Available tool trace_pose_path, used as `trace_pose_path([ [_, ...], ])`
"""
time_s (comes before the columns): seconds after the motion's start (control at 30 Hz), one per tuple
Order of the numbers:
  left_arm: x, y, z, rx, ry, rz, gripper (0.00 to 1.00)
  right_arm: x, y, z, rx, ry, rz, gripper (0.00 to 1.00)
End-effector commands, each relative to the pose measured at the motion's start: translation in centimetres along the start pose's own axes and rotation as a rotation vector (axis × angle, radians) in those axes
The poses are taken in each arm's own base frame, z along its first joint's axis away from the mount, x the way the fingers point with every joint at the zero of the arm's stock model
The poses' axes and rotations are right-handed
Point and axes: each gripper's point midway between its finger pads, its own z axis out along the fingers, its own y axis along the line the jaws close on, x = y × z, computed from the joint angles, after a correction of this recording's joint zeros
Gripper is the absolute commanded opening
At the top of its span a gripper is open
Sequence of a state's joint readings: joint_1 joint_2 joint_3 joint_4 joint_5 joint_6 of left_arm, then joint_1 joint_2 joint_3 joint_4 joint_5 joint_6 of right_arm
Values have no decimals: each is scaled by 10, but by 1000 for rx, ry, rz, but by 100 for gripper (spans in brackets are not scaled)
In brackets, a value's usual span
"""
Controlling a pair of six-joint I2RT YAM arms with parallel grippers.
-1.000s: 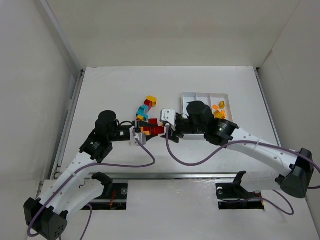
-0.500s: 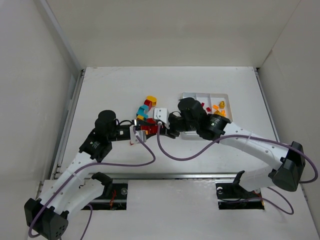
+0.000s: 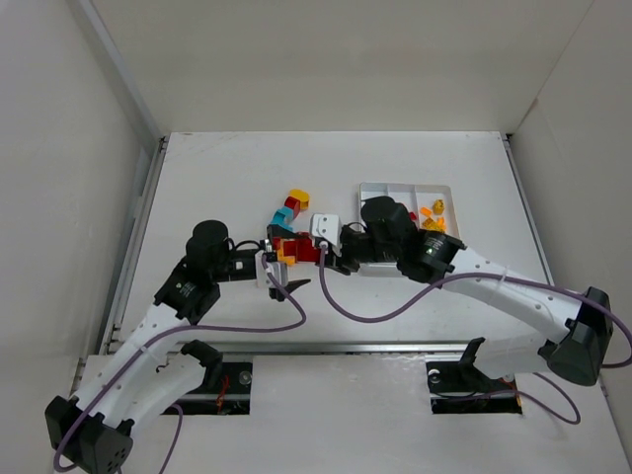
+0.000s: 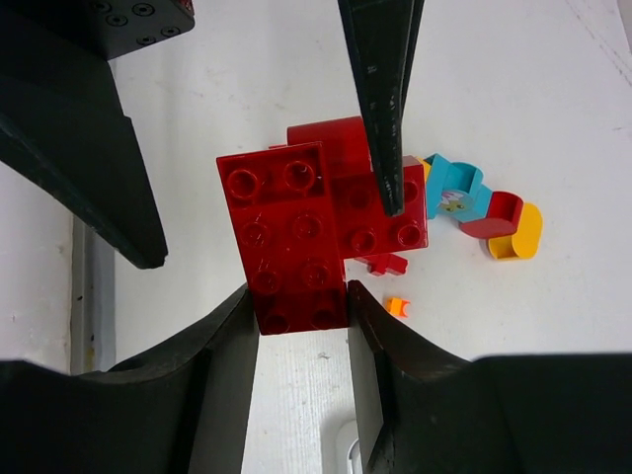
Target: Sort the legos into containers by color
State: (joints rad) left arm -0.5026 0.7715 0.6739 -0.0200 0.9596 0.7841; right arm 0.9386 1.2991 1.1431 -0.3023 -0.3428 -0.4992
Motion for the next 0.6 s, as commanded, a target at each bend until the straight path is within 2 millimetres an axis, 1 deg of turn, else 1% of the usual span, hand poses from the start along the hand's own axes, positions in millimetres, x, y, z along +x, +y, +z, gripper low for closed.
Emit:
trace_pose_path([
  [0.0, -7, 9, -6, -54, 13, 31, 85, -21, -3, -8, 28, -69, -14, 0],
  [0.03, -3, 9, -7, -66, 27, 28, 85, -24, 1, -11, 6, -80, -16, 0],
  [0.1, -3, 21, -8, -121, 33, 53, 85, -28, 4, -13, -4, -95, -19, 0],
  [0.13, 0, 22, -7, -133, 35, 42, 85, -29, 5, -13, -12, -99, -11, 0],
  [0.17, -1, 26, -7, -154, 24, 44, 85, -29, 6, -13, -12, -99, -11, 0],
  [0.23, -5, 31, -7, -173, 14, 51, 80, -29, 6, -13, -12, -99, -11, 0],
  [0.27, -3, 32, -5, -172, 16, 49, 77, -27, 8, -10, -26, -95, -7, 0],
  [0.3, -5, 33, -5, -176, 11, 56, 74, -32, 7, -11, -30, -107, -11, 0],
  [0.33, -6, 31, -5, -166, 4, 56, 70, -32, 7, -11, -30, -108, -12, 0],
  [0.37, -3, 31, -4, -162, 8, 49, 62, -36, 6, -12, -27, -115, -6, 0],
  [0.4, -4, 30, -3, -152, 2, 63, 58, -36, 7, -12, -35, -119, -6, 0],
  [0.43, -4, 28, -3, -140, 1, 69, 50, -36, 7, -12, -35, -119, -6, 0],
  [0.47, -4, 28, -3, -140, 1, 69, 50, -36, 7, -12, -35, -119, -6, 0],
  [0.5, -4, 26, -2, -127, 0, 77, 45, -39, 7, -12, -32, -128, -1, 0],
  [0.53, -4, 26, -2, -127, 0, 77, 43, -39, 7, -12, -32, -128, -1, 0],
  [0.57, -3, 23, -2, -116, 0, 78, 43, -39, 7, -12, -32, -128, -1, 0],
])
